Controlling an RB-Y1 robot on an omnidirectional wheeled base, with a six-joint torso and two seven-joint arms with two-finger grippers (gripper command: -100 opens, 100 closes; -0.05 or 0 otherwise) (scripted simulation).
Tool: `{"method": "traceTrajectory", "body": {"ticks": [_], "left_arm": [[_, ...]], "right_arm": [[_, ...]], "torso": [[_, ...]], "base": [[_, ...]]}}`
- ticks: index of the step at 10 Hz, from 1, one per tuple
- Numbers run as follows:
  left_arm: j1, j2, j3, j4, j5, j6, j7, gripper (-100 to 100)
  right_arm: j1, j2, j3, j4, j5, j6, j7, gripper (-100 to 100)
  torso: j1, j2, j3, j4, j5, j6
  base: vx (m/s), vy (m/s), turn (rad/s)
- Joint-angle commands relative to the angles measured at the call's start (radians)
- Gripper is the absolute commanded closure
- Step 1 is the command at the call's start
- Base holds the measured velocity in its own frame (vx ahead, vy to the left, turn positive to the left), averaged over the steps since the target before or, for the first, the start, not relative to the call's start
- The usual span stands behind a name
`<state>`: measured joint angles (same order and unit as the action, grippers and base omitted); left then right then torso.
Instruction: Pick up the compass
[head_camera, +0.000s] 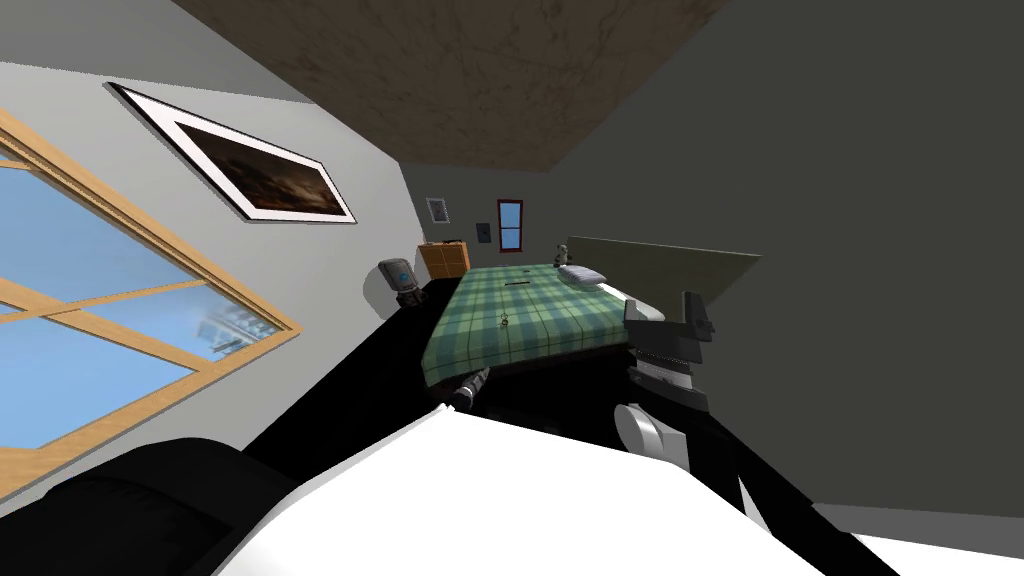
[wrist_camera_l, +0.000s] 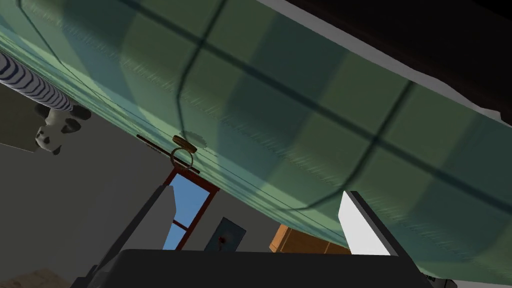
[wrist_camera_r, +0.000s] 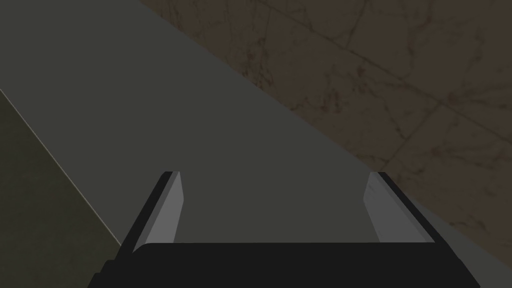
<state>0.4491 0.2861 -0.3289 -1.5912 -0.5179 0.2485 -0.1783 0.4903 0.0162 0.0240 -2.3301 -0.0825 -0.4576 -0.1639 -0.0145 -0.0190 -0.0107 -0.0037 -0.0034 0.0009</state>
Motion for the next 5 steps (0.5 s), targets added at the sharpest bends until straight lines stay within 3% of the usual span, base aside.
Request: {"method": "traceTrajectory", "body": {"ticks": [1,5], "left_arm": [[-0.011,0.034,-0.022,0.033,-0.028,0.047,0.003,-100],[-0.045,0.094,-0.062,0.098,-0.09,0.124,0.007,-100]], "right_arm": [[0.0,0.0,0.0,0.0,0.0,0.0,0.0,0],[0.0,0.0,0.0,0.0,0.0,0.0,0.0,0]], "torso": [[0.0,0.0,0.0,0.0,0.0,0.0],[0.003,0.0,0.0,0.0,0.0,0.0]], "base": [[0.276,-0.197,0.036],[0.257,-0.163,-0.008]]}}
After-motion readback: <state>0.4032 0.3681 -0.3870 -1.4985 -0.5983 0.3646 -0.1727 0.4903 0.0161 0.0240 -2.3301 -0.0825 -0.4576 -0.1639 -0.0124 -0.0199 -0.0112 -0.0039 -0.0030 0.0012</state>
